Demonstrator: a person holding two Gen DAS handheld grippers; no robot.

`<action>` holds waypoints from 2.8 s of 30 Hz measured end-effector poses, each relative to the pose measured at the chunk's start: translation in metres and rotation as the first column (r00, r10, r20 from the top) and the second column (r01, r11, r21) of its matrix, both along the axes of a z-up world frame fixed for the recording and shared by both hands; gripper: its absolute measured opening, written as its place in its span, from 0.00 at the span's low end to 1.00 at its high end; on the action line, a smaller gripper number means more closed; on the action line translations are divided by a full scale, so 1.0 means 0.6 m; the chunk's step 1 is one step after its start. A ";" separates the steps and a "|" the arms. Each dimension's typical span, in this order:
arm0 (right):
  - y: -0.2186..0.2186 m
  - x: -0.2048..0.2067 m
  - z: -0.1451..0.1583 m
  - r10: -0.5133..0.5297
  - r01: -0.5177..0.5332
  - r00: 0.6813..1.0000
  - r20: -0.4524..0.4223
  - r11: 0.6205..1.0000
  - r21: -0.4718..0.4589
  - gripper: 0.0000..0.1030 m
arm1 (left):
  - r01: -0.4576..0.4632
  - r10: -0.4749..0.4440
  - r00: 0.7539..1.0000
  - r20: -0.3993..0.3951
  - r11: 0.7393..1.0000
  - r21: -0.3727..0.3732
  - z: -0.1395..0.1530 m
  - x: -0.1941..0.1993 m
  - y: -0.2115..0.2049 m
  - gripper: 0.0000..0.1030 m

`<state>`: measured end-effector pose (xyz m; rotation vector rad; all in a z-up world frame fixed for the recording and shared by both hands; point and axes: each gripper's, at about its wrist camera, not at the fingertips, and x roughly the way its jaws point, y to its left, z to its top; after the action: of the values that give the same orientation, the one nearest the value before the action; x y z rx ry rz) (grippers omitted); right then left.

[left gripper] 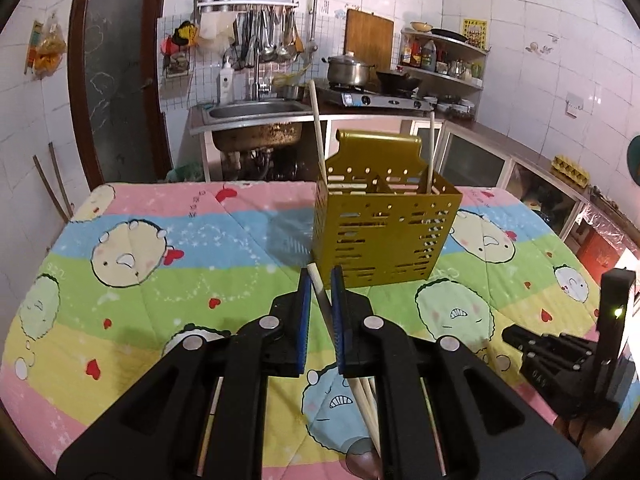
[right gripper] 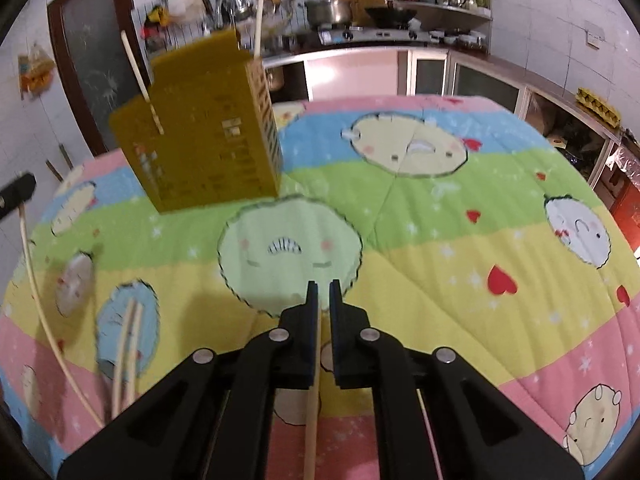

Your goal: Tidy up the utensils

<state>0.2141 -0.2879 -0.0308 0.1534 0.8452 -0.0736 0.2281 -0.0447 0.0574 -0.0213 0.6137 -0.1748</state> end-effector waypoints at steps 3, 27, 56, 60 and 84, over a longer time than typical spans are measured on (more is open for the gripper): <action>0.000 0.001 -0.013 0.003 -0.003 1.000 -0.019 1.000 -0.003 0.07 | 0.003 -0.003 1.000 -0.006 1.000 0.001 -0.006 0.003 -0.003 0.08; 0.019 0.025 -0.044 0.034 -0.040 0.996 -0.088 0.997 -0.066 0.11 | 0.067 -0.061 0.987 -0.148 0.997 0.041 -0.109 0.041 -0.051 0.09; 0.000 -0.014 0.164 -0.009 -0.015 0.926 0.376 0.998 0.059 0.06 | 0.041 -0.046 0.988 0.149 0.998 0.040 0.058 -0.010 -0.020 0.07; 0.006 -0.006 0.188 -0.015 -0.006 0.900 0.436 0.999 0.047 0.06 | 0.038 -0.044 0.983 0.176 0.999 0.036 0.072 -0.007 -0.011 0.05; 0.039 0.019 0.220 -0.003 -0.011 0.839 0.545 1.000 0.023 0.06 | 0.042 -0.035 0.974 0.225 0.999 -0.027 0.100 0.014 0.022 0.04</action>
<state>0.2252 -0.2647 0.1010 0.1852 0.2718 -0.0122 0.2366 -0.0318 0.1174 -0.0201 0.3853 -0.2213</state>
